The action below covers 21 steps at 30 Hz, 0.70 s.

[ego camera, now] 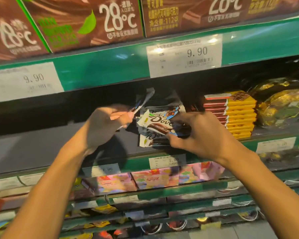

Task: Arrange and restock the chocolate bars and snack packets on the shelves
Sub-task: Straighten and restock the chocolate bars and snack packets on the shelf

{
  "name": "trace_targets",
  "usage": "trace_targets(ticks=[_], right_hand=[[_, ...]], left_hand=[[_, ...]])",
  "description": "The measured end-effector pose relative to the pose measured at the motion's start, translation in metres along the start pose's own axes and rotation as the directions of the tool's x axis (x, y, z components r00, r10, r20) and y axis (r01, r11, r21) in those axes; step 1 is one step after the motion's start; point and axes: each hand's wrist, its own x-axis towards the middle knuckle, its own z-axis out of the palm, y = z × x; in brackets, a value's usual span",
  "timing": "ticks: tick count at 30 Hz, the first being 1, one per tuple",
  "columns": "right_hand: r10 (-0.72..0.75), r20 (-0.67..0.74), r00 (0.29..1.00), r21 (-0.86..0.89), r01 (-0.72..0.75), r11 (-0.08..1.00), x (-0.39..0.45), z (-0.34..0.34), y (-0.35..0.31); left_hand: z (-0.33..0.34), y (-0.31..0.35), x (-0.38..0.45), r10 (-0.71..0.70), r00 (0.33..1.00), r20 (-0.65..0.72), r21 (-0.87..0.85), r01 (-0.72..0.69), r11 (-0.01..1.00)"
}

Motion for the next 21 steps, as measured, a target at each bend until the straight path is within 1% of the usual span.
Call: trace_targets(ticks=[2,4,7,10,12,14,17,19,21], right_hand=[[0.034,-0.015,0.999,0.085,-0.032,0.996,-0.005,-0.001,-0.004],[0.076,-0.022,0.997,0.208,-0.07,0.976,-0.009,0.002,-0.01],[0.136,0.016,0.991,0.437,-0.129,0.89,-0.015,0.012,-0.024],[0.105,0.078,0.991,0.582,-0.131,0.802,-0.013,0.031,-0.046],[0.069,0.097,0.993,0.62,-0.114,0.776,-0.012,0.047,-0.065],[0.025,0.125,0.992,0.654,-0.102,0.749,-0.013,0.064,-0.089],[0.008,0.192,0.981,0.671,-0.137,0.728,-0.021,0.095,-0.124],[0.005,0.247,0.969,0.678,-0.177,0.713,-0.029,0.12,-0.153],[0.005,0.278,0.961,0.65,-0.192,0.735,-0.039,0.147,-0.183]], left_hand=[[-0.003,0.004,-0.022,-0.004,0.998,-0.055,-0.138,-0.003,0.99],[-0.005,0.004,-0.045,-0.061,0.993,-0.101,-0.268,0.032,0.963],[-0.008,-0.006,-0.086,-0.184,0.967,-0.177,-0.416,0.096,0.904],[-0.015,-0.017,-0.126,-0.307,0.909,-0.281,-0.57,0.099,0.815],[-0.023,-0.032,-0.149,-0.388,0.85,-0.357,-0.619,0.096,0.779],[-0.032,-0.05,-0.175,-0.433,0.802,-0.412,-0.64,0.083,0.764],[-0.042,-0.081,-0.213,-0.467,0.769,-0.436,-0.669,0.071,0.74],[-0.052,-0.105,-0.244,-0.529,0.715,-0.458,-0.732,0.035,0.681],[-0.063,-0.126,-0.279,-0.592,0.662,-0.459,-0.794,-0.006,0.608]])
